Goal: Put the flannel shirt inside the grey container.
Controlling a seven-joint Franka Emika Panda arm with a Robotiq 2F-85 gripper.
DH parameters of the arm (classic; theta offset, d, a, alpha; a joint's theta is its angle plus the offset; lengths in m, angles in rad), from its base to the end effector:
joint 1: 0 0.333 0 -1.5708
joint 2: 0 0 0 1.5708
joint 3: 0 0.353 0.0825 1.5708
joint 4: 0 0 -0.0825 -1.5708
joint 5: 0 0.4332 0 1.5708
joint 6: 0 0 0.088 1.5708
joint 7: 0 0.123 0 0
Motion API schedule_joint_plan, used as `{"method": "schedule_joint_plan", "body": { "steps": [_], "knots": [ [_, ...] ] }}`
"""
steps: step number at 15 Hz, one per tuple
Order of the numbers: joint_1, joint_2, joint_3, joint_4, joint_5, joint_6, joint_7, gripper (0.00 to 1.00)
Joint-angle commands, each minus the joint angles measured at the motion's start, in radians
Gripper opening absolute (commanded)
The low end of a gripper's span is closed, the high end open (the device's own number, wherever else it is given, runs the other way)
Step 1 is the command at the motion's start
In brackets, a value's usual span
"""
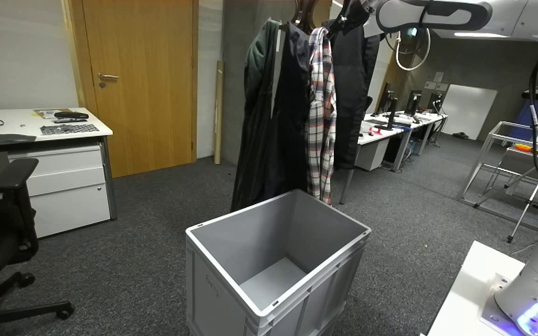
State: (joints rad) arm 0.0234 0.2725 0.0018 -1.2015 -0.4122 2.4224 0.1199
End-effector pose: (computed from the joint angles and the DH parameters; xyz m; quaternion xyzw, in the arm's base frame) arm 0.7487 0.0127 0.7758 0.8735 0.0340 0.4596 0.1571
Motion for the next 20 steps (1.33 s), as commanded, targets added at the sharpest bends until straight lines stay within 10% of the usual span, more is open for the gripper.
{"method": "schedule_joint_plan", "body": {
  "steps": [1, 20],
  "knots": [
    [-0.013, -0.055, -0.009, -0.123, -0.004, 0.134, 0.035, 1.0],
    [-0.002, -0.038, -0.068, -0.251, -0.041, 0.419, 0.096, 1.0]
  ]
}}
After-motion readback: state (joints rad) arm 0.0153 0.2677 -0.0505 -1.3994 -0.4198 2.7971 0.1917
